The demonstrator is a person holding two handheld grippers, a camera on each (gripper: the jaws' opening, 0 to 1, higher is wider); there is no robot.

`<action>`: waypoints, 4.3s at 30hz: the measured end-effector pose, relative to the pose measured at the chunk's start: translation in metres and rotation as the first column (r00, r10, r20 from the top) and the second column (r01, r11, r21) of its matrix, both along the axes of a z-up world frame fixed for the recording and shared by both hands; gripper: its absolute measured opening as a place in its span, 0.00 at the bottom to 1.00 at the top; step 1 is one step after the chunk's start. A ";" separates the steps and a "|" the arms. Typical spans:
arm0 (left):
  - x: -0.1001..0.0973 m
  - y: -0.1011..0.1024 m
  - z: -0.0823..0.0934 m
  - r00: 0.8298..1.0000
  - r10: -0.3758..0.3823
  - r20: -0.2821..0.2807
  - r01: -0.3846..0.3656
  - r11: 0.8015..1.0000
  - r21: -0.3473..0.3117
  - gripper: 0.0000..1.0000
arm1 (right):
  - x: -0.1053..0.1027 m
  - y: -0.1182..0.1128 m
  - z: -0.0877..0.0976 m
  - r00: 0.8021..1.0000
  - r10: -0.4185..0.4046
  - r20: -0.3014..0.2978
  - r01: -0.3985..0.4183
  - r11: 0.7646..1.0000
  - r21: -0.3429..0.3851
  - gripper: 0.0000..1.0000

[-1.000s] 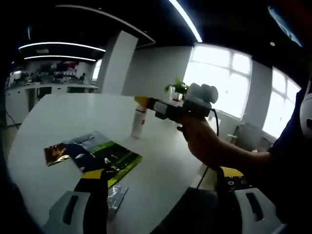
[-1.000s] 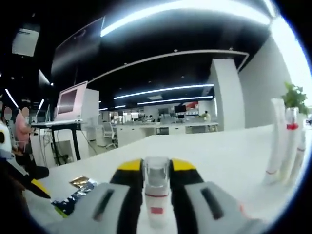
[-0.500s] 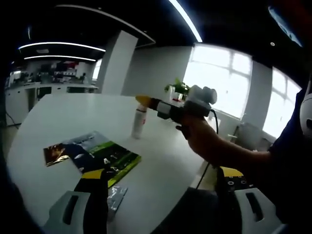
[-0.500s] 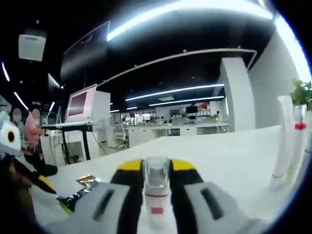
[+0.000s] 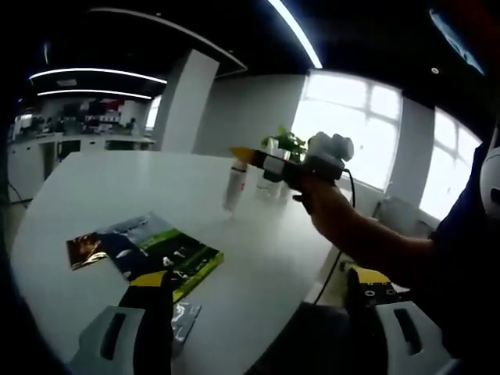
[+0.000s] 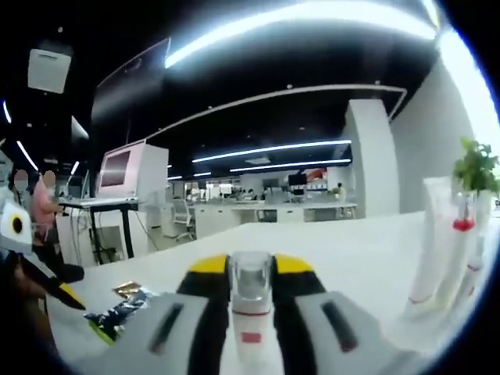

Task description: Arrange the skincare products in the storage area until every visible bottle or jar stands upright without overlapping.

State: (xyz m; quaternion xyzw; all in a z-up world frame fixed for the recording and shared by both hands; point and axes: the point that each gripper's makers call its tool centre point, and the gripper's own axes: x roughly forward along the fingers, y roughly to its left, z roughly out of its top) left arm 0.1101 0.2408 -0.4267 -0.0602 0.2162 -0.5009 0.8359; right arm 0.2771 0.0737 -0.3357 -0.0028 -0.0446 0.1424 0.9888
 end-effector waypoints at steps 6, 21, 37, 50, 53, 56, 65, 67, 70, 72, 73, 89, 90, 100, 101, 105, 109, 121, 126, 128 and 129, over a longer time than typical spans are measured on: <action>0.000 -0.002 -0.001 1.000 -0.005 -0.001 0.005 1.000 -0.005 0.94 | -0.005 -0.015 0.002 0.999 -0.033 -0.002 0.033 0.999 -0.002 0.19; -0.001 -0.005 -0.002 1.000 -0.008 -0.004 0.008 1.000 -0.011 0.94 | -0.030 -0.080 0.016 0.985 -0.171 0.013 0.172 0.985 -0.034 0.19; 0.001 -0.006 -0.002 1.000 -0.005 -0.006 0.005 1.000 -0.017 0.94 | -0.039 -0.139 0.027 0.960 -0.279 0.031 0.280 0.960 -0.021 0.19; 0.005 -0.005 -0.002 1.000 0.005 -0.007 -0.005 1.000 -0.013 0.95 | -0.033 -0.171 0.032 0.943 -0.329 0.047 0.331 0.943 -0.044 0.19; 0.006 -0.005 -0.002 1.000 0.006 -0.008 -0.006 1.000 -0.013 0.95 | -0.031 -0.174 0.033 0.941 -0.336 0.048 0.338 0.940 -0.046 0.19; 0.006 -0.005 -0.002 1.000 0.008 -0.007 -0.008 1.000 -0.011 0.95 | -0.028 -0.180 0.032 0.938 -0.343 0.047 0.345 0.937 -0.046 0.19; 0.009 -0.005 0.000 1.000 0.022 -0.004 -0.022 1.000 -0.011 0.96 | -0.020 -0.191 0.027 0.935 -0.354 0.036 0.355 0.933 -0.054 0.19; 0.010 -0.005 0.000 1.000 0.025 -0.003 -0.025 1.000 -0.010 0.96 | -0.019 -0.192 0.027 0.934 -0.356 0.036 0.357 0.932 -0.056 0.19; 0.011 -0.006 -0.001 1.000 0.028 -0.005 -0.028 1.000 -0.006 0.98 | -0.017 -0.195 0.026 0.933 -0.359 0.034 0.360 0.931 -0.057 0.19; 0.012 -0.006 0.000 0.999 0.032 -0.005 -0.032 0.999 -0.006 0.99 | -0.017 -0.196 0.024 0.932 -0.360 0.031 0.362 0.931 -0.057 0.19; 0.012 -0.006 0.000 0.999 0.034 -0.005 -0.034 0.999 -0.006 0.99 | -0.016 -0.197 0.023 0.932 -0.361 0.029 0.362 0.930 -0.057 0.19; 0.015 -0.011 -0.001 0.999 0.032 -0.006 -0.032 0.999 0.003 0.99 | -0.007 -0.202 0.007 0.933 -0.360 0.005 0.360 0.931 -0.066 0.19; 0.015 -0.011 -0.002 0.999 0.033 -0.007 -0.033 0.999 0.004 0.99 | -0.007 -0.202 0.007 0.933 -0.360 0.005 0.360 0.931 -0.065 0.19; 0.017 -0.012 -0.003 0.999 0.040 -0.013 -0.040 0.999 0.010 0.99 | -0.005 -0.205 -0.002 0.934 -0.357 -0.001 0.356 0.933 -0.055 0.19; 0.017 -0.012 -0.004 0.999 0.040 -0.014 -0.040 0.999 0.009 0.99 | -0.005 -0.206 -0.003 0.934 -0.358 -0.002 0.357 0.933 -0.054 0.19; 0.017 -0.013 -0.005 0.999 0.041 -0.017 -0.041 0.999 0.010 0.99 | -0.005 -0.207 -0.006 0.934 -0.356 -0.008 0.355 0.934 -0.040 0.19; 0.017 -0.013 -0.006 0.999 0.041 -0.019 -0.041 0.999 0.012 0.99 | -0.005 -0.208 -0.009 0.935 -0.355 -0.010 0.354 0.935 -0.034 0.19; 0.018 -0.013 -0.008 0.999 0.042 -0.025 -0.041 0.999 0.016 0.99 | -0.004 -0.209 -0.017 0.934 -0.356 -0.020 0.356 0.934 -0.015 0.19; 0.020 -0.013 -0.008 0.999 0.044 -0.025 -0.044 0.999 0.016 0.99 | -0.003 -0.211 -0.021 0.935 -0.354 -0.026 0.355 0.935 0.005 0.19; 0.020 -0.012 -0.008 0.999 0.045 -0.026 -0.045 0.999 0.016 0.99 | -0.002 -0.212 -0.023 0.934 -0.356 -0.031 0.356 0.934 0.010 0.19; 0.020 -0.012 -0.008 0.999 0.045 -0.026 -0.045 0.999 0.017 0.99 | -0.002 -0.212 -0.024 0.934 -0.356 -0.033 0.356 0.934 0.011 0.19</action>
